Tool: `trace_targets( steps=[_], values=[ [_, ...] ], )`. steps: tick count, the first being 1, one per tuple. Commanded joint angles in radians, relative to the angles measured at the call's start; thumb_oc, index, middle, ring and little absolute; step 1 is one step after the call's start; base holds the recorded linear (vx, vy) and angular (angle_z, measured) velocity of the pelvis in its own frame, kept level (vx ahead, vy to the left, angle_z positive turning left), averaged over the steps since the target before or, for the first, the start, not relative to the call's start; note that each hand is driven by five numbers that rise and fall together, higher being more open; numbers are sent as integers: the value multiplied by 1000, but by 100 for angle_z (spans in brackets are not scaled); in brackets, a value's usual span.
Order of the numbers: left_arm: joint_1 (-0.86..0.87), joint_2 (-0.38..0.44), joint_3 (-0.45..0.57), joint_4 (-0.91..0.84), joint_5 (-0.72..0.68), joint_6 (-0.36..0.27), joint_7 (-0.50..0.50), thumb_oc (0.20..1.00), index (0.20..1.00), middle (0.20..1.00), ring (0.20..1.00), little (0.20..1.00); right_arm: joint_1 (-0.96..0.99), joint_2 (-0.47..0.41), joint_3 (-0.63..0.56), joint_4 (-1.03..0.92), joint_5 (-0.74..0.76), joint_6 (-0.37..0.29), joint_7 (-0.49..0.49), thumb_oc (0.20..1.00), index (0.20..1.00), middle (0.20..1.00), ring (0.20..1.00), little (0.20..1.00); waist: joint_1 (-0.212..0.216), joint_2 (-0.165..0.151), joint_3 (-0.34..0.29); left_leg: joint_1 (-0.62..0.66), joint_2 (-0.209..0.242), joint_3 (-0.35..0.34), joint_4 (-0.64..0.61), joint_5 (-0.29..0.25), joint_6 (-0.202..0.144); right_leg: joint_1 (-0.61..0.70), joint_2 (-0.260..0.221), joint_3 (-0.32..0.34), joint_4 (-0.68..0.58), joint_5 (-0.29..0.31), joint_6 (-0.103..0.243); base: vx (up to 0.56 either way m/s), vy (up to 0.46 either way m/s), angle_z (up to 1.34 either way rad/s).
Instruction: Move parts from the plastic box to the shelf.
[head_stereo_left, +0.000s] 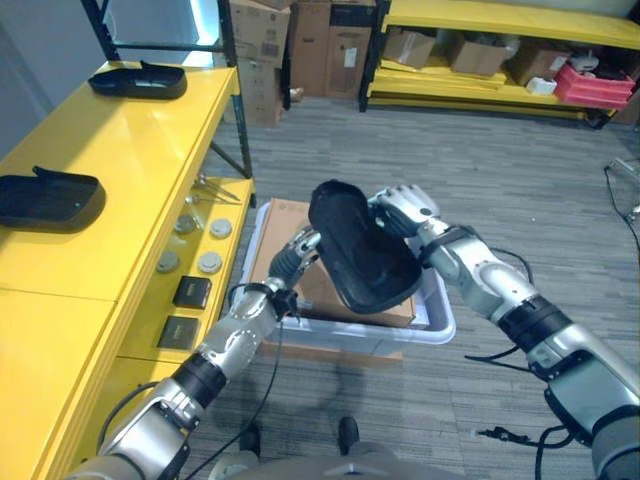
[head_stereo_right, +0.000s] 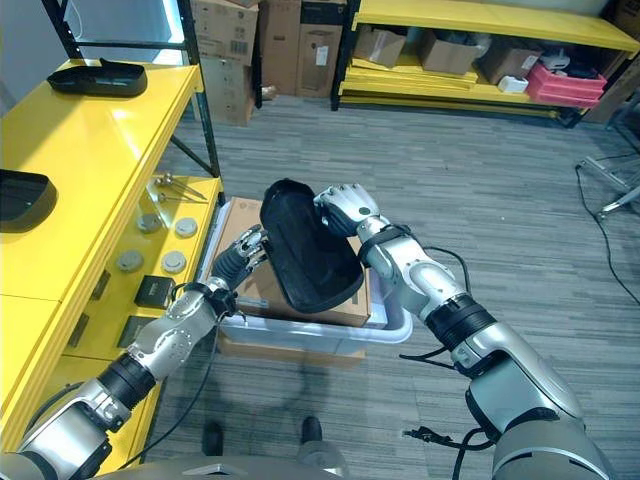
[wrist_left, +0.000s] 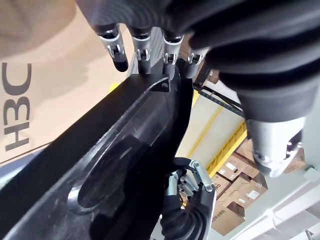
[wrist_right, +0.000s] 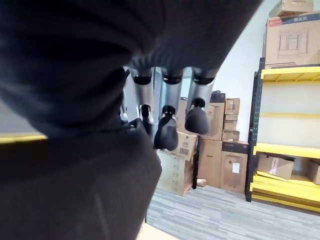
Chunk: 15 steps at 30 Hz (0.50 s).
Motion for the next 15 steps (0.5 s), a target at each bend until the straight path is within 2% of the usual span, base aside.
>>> trace_targets(
  steps=[1,4,6,9,10,11,13,15],
  values=[
    [-129,-28,18,63,113,-47,9,1000,1000,1000,1000,1000,-82,-4,-64,1,34,-9,-59,200,200,200,200,200,27,-21,-30,19,36,27,-7,-55,-33,26,-34,-7,-1,-44,53,7,38,3],
    [-110,2,61,104,214,-56,38,1000,1000,1000,1000,1000,-104,-32,-74,12,81,-15,-53,200,200,200,200,200,34,-27,-36,27,28,30,-7,-59,-24,28,-40,-2,4,-41,57,-7,24,6],
    [-100,2,96,121,199,-68,56,1000,1000,1000,1000,1000,-136,-37,-51,15,65,-10,-44,200,200,200,200,200,44,-24,-34,35,23,38,-7,-60,-19,23,-43,10,10,-40,57,-21,-28,0],
    [-95,28,97,93,192,-64,25,1000,1000,1000,1000,1000,-152,-31,-52,16,62,-2,-44,200,200,200,200,200,47,-7,-37,39,26,48,-7,-60,-23,20,-40,21,11,-44,55,9,-34,-16],
    [-98,21,111,102,119,-60,19,1000,1000,1000,1000,1000,-137,-1,-73,12,61,11,-46,200,200,200,200,200,39,3,-40,42,31,50,-7,-58,-25,23,-39,18,10,-46,53,18,-9,-27],
    [-116,31,104,96,189,-52,33,1000,1000,1000,1000,1000,-110,13,-90,9,57,12,-35,200,200,200,200,200,36,8,-37,43,30,44,-7,-56,-22,25,-39,13,13,-47,51,-4,-23,-14],
    [-99,-11,105,82,88,-68,24,1000,1000,1000,1000,1000,-131,8,-64,16,29,21,-38,200,200,200,200,200,39,17,-28,41,24,41,-7,-53,-23,22,-41,15,10,-43,51,-27,-43,-2],
    [-84,-7,96,80,134,-56,21,1000,1000,1000,1000,1000,-128,16,-76,22,39,20,-46,200,200,200,200,200,39,23,-28,42,26,44,-7,-53,-25,27,-40,14,5,-42,51,0,0,0]
  ],
)
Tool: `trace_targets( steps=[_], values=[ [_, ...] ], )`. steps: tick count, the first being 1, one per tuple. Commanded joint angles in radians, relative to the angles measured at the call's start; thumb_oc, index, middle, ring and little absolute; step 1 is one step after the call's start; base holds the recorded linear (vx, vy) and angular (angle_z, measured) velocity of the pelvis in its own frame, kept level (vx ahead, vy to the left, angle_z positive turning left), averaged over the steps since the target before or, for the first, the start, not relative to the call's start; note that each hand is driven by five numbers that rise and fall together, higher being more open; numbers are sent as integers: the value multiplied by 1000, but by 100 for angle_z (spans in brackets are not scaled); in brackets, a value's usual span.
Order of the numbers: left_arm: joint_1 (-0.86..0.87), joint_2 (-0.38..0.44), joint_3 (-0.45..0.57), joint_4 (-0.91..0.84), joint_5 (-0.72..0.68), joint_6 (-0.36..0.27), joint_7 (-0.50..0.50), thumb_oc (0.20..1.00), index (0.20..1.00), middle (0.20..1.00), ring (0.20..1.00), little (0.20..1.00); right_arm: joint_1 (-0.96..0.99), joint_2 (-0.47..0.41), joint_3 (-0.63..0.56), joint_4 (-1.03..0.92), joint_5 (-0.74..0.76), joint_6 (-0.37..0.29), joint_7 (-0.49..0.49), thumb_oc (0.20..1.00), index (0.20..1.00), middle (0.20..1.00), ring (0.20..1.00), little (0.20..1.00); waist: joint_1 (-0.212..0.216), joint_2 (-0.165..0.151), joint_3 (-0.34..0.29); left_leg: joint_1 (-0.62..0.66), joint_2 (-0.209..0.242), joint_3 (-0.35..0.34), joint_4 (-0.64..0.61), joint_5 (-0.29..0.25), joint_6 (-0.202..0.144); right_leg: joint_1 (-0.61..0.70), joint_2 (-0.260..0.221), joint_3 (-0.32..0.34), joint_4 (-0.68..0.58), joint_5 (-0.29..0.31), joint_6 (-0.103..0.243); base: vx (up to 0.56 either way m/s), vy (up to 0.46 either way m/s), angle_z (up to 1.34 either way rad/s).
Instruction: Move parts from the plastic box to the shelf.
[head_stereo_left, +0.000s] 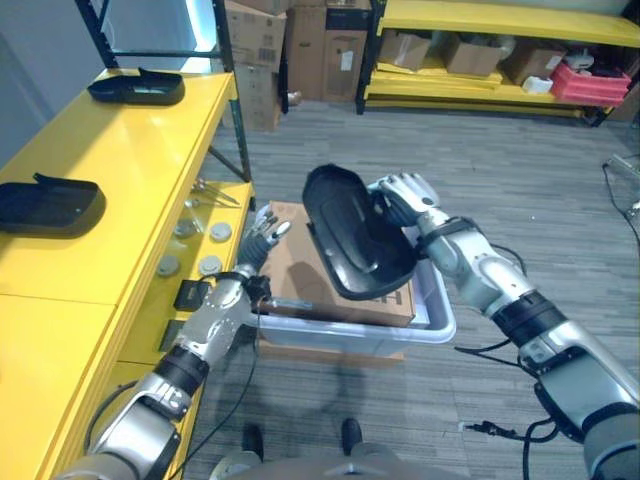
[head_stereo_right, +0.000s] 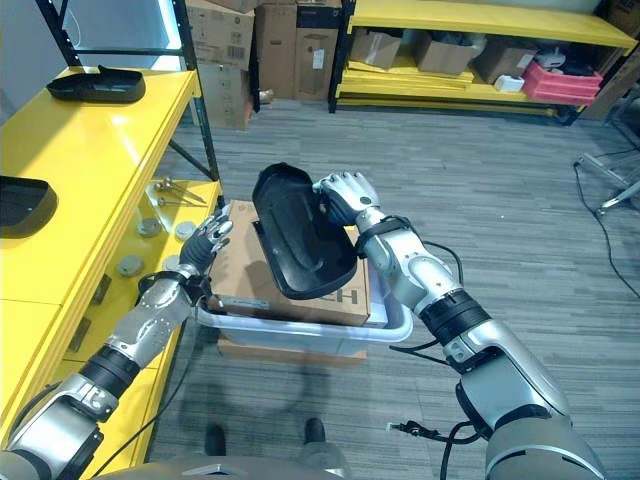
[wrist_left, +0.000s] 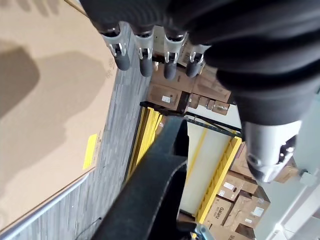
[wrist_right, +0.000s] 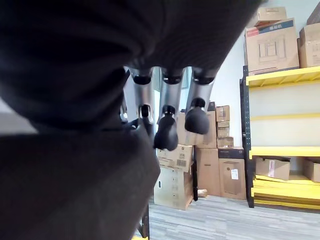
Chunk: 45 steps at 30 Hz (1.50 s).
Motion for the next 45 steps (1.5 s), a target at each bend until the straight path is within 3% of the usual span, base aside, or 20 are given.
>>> trace_targets(
  steps=[1,5,10,22,23,24,35,41,45],
  values=[
    [-61,-24,-51,46,-10,-42,-17,1000,1000,1000,1000,1000,-98,0,-32,-1,15,15,-52,200,200,200,200,200,21,6,-38,21,28,28,-7,-47,-26,21,-32,-11,11,-41,49,35,-9,2],
    [-63,-49,-62,53,-54,-34,-25,1000,1000,1000,1000,1000,-92,-8,-13,-27,-23,6,-41,200,200,200,200,200,22,3,-43,21,29,25,-7,-46,-28,26,-29,-18,7,-41,46,10,3,1],
    [-75,-58,-108,89,-86,-1,-71,1000,1000,1000,1000,1000,-69,27,-38,-73,74,-13,-44,200,200,200,200,200,14,-3,-45,19,34,21,-7,-47,-32,28,-23,-22,7,-46,43,11,3,2],
    [-155,-90,-173,75,-203,19,-140,1000,1000,1000,1000,1000,-88,119,69,-145,144,-83,29,200,200,200,200,200,7,-9,-65,21,37,18,-7,-53,-33,34,-19,-24,3,-50,44,0,0,0],
    [-156,-97,-157,65,-212,10,-137,834,834,834,834,834,-69,134,71,-174,159,-93,35,200,200,200,200,200,5,-10,-65,22,37,18,-7,-54,-34,36,-18,-26,3,-51,43,0,0,0],
    [-153,-100,-149,64,-212,7,-139,200,200,200,200,200,-58,143,69,-186,169,-96,41,200,200,200,200,200,4,-11,-67,23,37,18,-7,-55,-33,36,-17,-25,3,-53,42,0,0,0],
    [-166,-93,-144,71,-143,-22,-172,200,200,200,200,200,-64,160,103,-256,210,-141,86,200,200,200,200,200,3,-13,-86,38,39,16,-7,-61,-31,47,-16,-17,8,-60,41,0,0,0],
    [-169,-117,-117,66,-66,-69,-108,200,200,200,200,200,-81,157,117,-250,162,-136,89,200,200,200,200,200,9,-16,-101,56,34,14,-7,-67,-26,61,-19,-16,15,-67,40,0,0,0],
    [-172,-124,-69,46,47,-121,0,200,200,200,200,200,-62,163,89,-267,148,-131,66,200,200,200,200,200,13,-22,-106,62,35,12,-7,-68,-27,65,-19,-16,18,-70,37,-11,-9,-4]
  ],
)
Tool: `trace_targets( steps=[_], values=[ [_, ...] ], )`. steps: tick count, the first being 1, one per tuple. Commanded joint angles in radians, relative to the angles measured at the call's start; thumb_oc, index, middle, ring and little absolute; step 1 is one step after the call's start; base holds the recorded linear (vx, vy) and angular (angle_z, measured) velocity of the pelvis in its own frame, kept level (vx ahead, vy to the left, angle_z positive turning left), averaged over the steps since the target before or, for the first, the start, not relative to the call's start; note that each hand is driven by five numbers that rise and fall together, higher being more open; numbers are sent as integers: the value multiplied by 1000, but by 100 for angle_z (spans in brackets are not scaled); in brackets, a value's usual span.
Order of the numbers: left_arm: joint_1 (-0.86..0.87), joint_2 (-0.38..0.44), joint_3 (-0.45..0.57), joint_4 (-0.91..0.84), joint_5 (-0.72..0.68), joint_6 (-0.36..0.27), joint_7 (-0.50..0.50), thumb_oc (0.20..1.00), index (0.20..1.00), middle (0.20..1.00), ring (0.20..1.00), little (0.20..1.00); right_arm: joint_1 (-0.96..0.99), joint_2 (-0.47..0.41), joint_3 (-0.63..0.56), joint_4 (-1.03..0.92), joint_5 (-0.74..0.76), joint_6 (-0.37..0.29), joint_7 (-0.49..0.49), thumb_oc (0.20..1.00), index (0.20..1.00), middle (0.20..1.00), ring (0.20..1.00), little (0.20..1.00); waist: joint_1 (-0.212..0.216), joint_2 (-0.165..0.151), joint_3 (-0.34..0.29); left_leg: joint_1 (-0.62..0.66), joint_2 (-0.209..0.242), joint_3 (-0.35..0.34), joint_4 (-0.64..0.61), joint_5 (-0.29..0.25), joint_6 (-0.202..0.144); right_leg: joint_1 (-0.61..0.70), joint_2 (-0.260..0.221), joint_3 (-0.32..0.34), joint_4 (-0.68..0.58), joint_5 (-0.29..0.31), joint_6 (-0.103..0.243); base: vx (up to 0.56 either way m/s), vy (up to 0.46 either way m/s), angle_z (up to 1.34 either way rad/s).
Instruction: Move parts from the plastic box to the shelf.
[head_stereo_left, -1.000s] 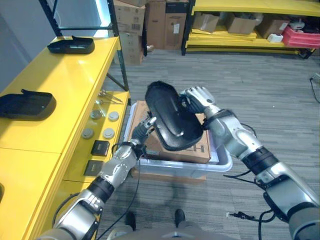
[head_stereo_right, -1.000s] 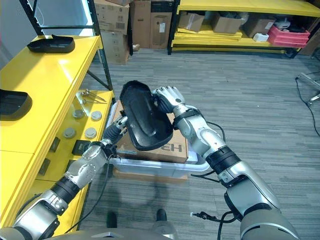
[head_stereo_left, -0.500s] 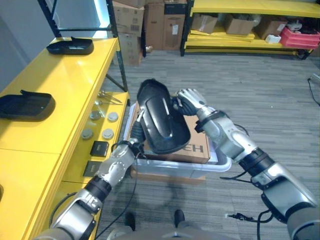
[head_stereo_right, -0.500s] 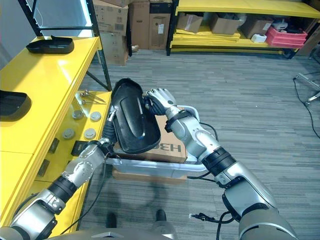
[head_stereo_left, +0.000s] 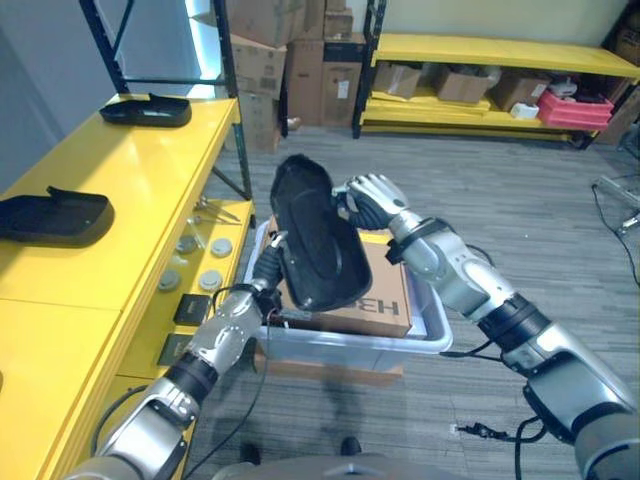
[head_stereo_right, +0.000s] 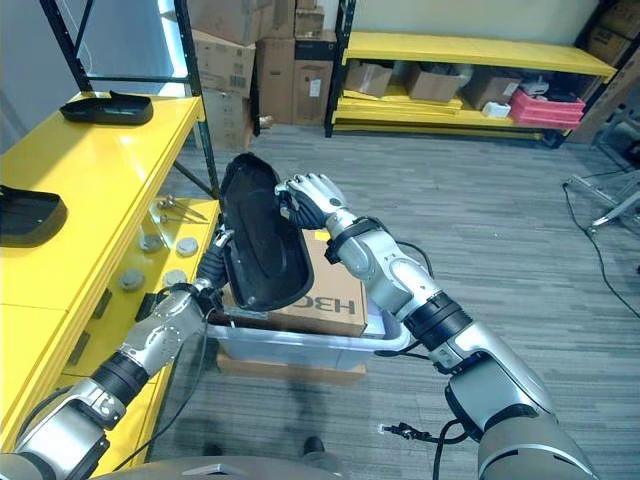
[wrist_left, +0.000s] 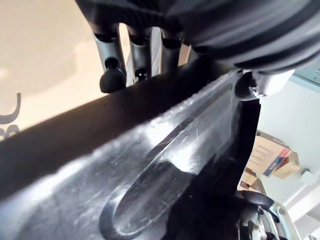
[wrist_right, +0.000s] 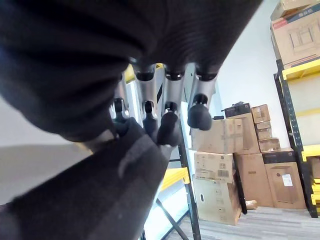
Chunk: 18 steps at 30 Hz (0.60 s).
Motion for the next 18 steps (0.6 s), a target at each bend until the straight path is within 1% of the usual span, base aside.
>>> trace_targets(
  steps=[1,2,3,4,5,10,12,18],
  values=[
    [-176,-111,-3,-7,149,-154,53,200,200,200,200,200,-61,95,50,-108,39,-117,-14,200,200,200,200,200,22,-4,-50,30,35,13,-2,-68,-26,32,-21,-4,17,-72,39,0,0,0],
    [-173,-115,-2,-9,180,-156,64,200,200,200,200,200,-53,104,42,-109,54,-122,-22,429,429,429,429,429,23,-5,-49,31,35,13,-2,-67,-27,33,-20,-6,17,-74,38,-21,-30,0],
    [-171,-109,3,-8,226,-160,85,200,200,200,200,200,-54,109,32,-112,59,-123,-35,1000,1000,1000,1000,1000,24,-5,-51,32,36,12,-2,-66,-27,35,-19,-6,17,-76,37,-19,-39,1],
    [-168,-99,10,-17,275,-170,106,200,200,200,200,200,-44,111,12,-125,84,-129,-50,1000,1000,1000,1000,1000,23,-5,-52,33,38,13,-2,-67,-28,36,-18,-7,18,-78,37,-15,-34,0],
    [-168,-87,32,-22,313,-178,137,200,200,200,200,200,-13,131,-42,-150,147,-134,-79,1000,1000,1000,1000,1000,20,-1,-52,36,38,16,-2,-67,-28,37,-17,-4,17,-78,36,0,0,0],
    [-169,-77,63,-36,372,-191,175,200,200,200,200,200,11,131,-91,-195,180,-146,-97,1000,1000,1000,1000,1000,17,4,-54,41,39,22,-2,-67,-29,40,-17,-3,17,-78,37,0,0,0],
    [-172,-69,76,-48,443,-190,207,200,200,200,200,200,27,121,-129,-227,191,-149,-107,1000,1000,1000,1000,1000,15,6,-58,43,39,23,-2,-67,-30,41,-17,-4,18,-80,36,0,0,0],
    [-160,-48,126,-72,553,-194,266,200,200,200,200,200,103,126,-258,-305,273,-169,-149,1000,1000,1000,1000,1000,7,10,-65,45,40,26,-2,-67,-34,42,-14,-4,16,-80,36,0,0,0]
  ],
)
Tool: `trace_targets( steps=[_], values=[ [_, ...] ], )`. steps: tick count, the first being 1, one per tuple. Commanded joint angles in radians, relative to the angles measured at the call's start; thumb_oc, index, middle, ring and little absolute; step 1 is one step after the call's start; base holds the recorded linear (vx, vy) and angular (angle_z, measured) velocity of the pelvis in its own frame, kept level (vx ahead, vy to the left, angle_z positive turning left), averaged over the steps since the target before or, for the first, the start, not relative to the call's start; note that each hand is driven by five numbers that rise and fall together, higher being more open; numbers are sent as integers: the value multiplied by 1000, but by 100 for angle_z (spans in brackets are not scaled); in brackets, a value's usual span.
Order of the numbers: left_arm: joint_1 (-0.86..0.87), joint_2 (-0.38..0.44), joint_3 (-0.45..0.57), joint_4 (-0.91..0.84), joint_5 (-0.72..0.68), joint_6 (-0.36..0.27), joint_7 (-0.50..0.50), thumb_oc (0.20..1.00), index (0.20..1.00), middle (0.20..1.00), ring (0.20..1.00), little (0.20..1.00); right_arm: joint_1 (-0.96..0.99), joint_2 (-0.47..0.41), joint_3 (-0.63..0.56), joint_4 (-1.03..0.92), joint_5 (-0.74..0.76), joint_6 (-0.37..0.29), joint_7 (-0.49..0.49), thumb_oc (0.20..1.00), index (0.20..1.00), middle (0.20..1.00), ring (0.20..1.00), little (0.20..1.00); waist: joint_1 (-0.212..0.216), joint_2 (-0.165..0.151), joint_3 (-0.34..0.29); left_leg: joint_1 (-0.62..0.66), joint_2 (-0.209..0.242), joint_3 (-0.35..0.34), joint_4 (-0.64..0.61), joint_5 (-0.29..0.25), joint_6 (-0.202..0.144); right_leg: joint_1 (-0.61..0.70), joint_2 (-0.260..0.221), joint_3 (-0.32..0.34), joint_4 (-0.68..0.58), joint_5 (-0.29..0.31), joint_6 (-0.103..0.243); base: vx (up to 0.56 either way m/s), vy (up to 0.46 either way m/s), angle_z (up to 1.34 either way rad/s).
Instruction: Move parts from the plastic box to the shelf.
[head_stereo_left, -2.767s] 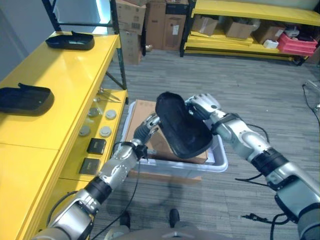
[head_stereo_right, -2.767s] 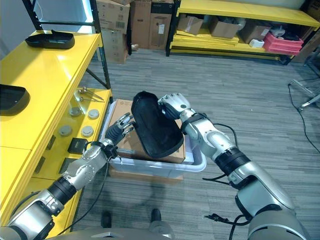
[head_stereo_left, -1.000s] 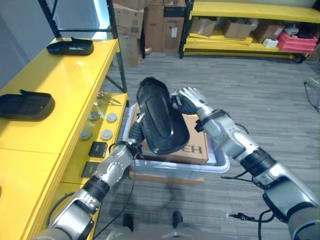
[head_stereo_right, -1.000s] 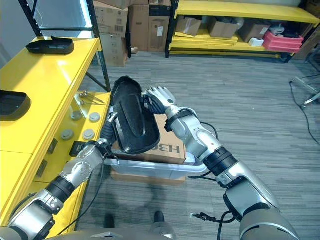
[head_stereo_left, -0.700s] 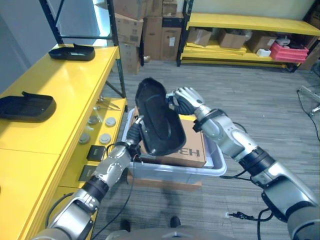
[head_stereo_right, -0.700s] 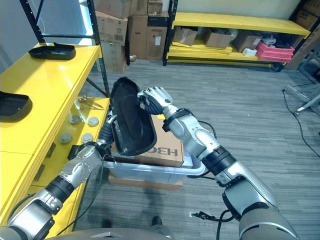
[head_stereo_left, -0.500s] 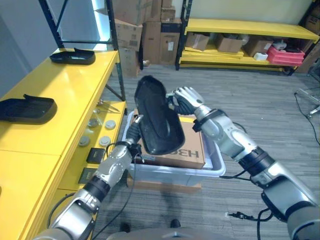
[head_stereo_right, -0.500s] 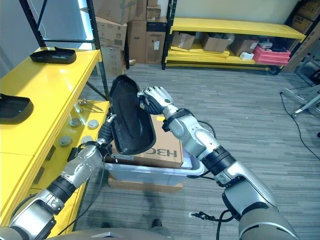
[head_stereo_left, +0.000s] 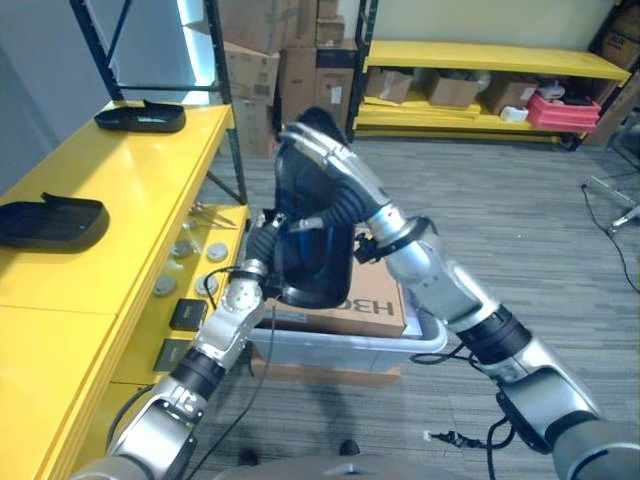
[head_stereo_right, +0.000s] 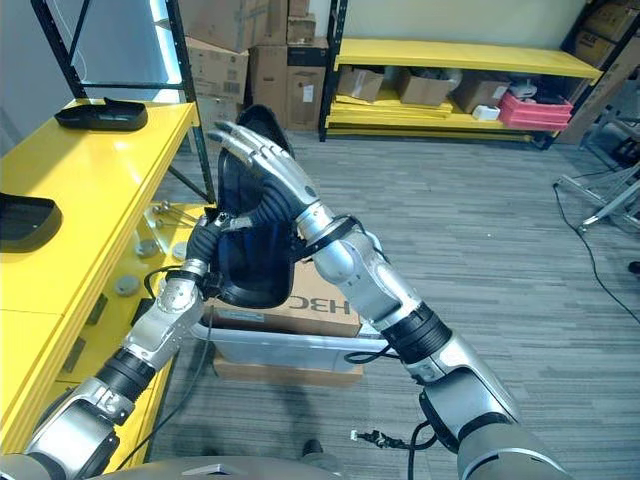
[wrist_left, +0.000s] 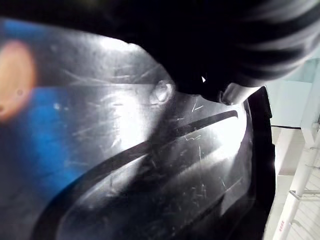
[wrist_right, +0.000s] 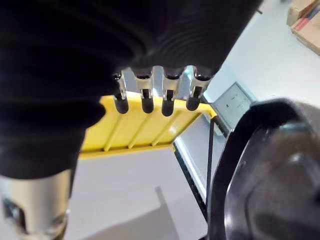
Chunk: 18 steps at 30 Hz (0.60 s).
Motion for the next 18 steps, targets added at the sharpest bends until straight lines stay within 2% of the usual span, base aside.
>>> trace_targets(
  steps=[1,4,6,7,8,9,10,11,12,13,15,16,17,18],
  values=[
    [-151,-7,47,13,100,-97,57,200,200,200,200,200,25,-4,-91,-55,83,-45,-72,1000,1000,1000,1000,1000,18,6,-64,39,33,26,-1,-66,-36,36,-20,-6,17,-80,42,0,0,0],
    [-142,22,81,-7,189,-95,87,200,200,200,200,200,86,-32,-181,-103,83,-53,-94,1000,1000,1000,1000,1000,11,5,-67,36,34,32,-1,-59,-37,29,-20,-3,20,-74,41,-20,-10,-6],
    [-129,53,107,-20,309,-82,129,200,200,200,200,200,178,-22,-277,-118,120,-66,-122,1000,1000,1000,1000,1000,2,5,-69,37,36,36,-1,-60,-38,28,-19,-1,19,-73,42,-1,-3,-2],
    [-119,80,120,-31,384,-80,139,200,200,200,200,200,233,0,-325,-103,170,-84,-139,1000,1000,1000,1000,1000,-3,7,-68,37,36,38,-1,-62,-38,27,-18,0,20,-73,43,0,0,0],
    [-61,127,159,-103,472,-92,171,200,200,200,200,200,367,68,-402,-62,279,-117,-167,1000,1000,1000,1000,1000,-9,8,-62,36,35,39,-1,-62,-36,21,-19,3,25,-75,44,0,0,-4],
    [-58,128,158,-105,473,-91,171,200,200,200,200,200,370,69,-402,-63,279,-117,-166,1000,1000,1000,1000,1000,-9,7,-65,36,35,39,-1,-62,-36,21,-19,3,26,-76,44,-46,-17,-10],
    [-23,195,205,-185,568,-108,177,200,200,200,200,200,436,109,-339,128,446,-106,-158,1000,1000,1000,1000,1000,-9,5,-55,35,35,44,-1,-59,-37,9,-18,13,35,-75,42,-60,-13,-18],
    [1,210,244,-227,578,-109,165,200,200,200,200,200,461,86,-353,128,427,-62,-162,1000,1000,1000,1000,1000,-8,6,-53,36,35,49,-1,-59,-36,6,-17,21,36,-75,40,-49,-5,-27],
    [38,215,271,-280,588,-128,160,200,200,200,200,200,489,62,-387,63,287,-56,-191,1000,1000,1000,1000,1000,-8,13,-51,42,37,57,-1,-62,-36,9,-16,26,37,-75,41,29,14,-23],
    [57,224,291,-315,632,-140,174,200,200,200,200,200,512,49,-425,-8,231,-78,-164,1000,1000,1000,1000,1000,-10,15,-53,47,38,62,-1,-65,-37,12,-15,27,34,-75,42,49,16,-11],
    [43,220,283,-304,647,-141,195,200,200,200,200,200,510,48,-451,-22,235,-102,-157,1000,1000,1000,1000,1000,-12,17,-53,47,39,62,-1,-65,-37,9,-15,30,34,-78,42,15,6,-5],
    [26,209,268,-268,628,-137,222,200,200,200,200,200,485,104,-433,83,358,-115,-198,1000,1000,1000,1000,1000,-12,17,-50,49,38,60,-1,-66,-37,13,-17,27,32,-77,43,-31,2,-9],
    [11,197,267,-249,606,-119,225,200,200,200,200,200,468,109,-398,167,329,-59,-236,1000,1000,1000,1000,1000,-13,17,-49,46,36,62,-1,-62,-36,11,-17,28,30,-69,43,-23,6,-5],
    [24,211,271,-295,633,-133,204,200,200,200,200,200,481,80,-418,118,258,-69,-236,1000,1000,1000,1000,1000,-13,19,-44,46,38,63,-1,-62,-36,12,-16,28,30,-69,42,-12,6,-8]
  ],
)
